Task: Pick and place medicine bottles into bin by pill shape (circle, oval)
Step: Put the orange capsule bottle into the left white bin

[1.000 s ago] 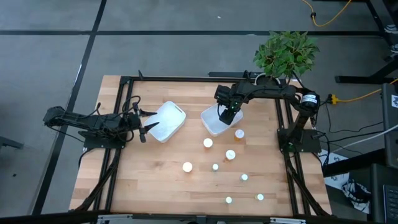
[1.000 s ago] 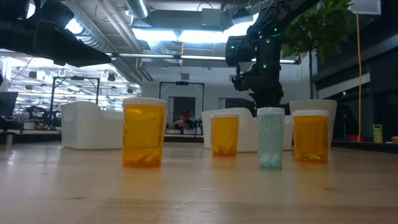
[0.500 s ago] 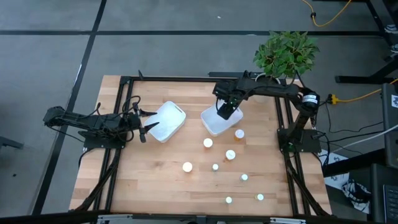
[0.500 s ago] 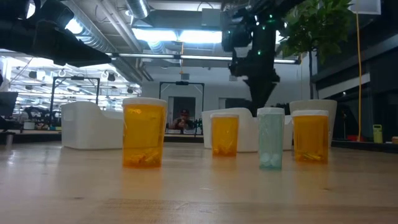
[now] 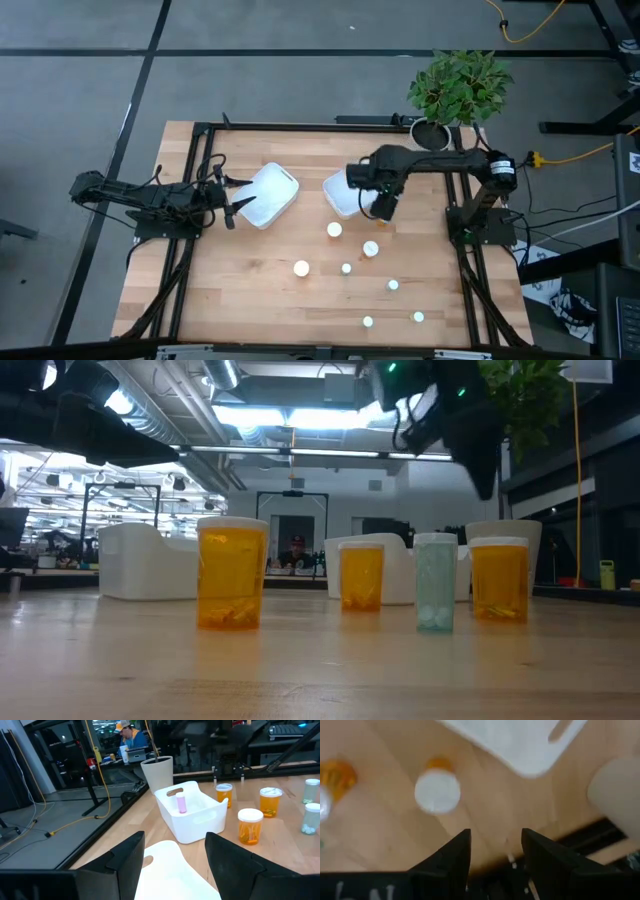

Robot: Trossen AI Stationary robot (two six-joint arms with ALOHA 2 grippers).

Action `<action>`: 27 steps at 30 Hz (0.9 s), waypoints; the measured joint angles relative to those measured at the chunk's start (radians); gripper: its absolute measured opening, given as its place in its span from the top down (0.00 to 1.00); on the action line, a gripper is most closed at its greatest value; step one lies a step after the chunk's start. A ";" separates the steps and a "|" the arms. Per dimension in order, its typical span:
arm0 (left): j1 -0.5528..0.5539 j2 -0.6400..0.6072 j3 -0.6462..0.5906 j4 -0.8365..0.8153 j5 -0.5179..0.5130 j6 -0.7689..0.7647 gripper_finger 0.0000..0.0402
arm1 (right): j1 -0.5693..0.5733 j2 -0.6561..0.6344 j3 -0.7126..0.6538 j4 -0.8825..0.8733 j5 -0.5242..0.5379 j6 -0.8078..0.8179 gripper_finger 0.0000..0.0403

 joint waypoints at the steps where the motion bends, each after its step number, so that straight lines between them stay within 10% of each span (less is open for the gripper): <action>1: 0.000 0.000 0.000 0.000 0.000 0.000 0.49 | 0.018 -0.014 0.000 -0.019 0.003 0.019 0.56; 12: 0.000 0.000 0.000 0.000 0.000 0.000 0.49 | 0.260 -0.320 -0.242 0.064 -0.003 0.363 0.56; 27: 0.000 0.000 0.000 0.000 0.000 0.000 0.49 | 0.601 -0.530 -0.613 0.450 -0.279 1.008 0.56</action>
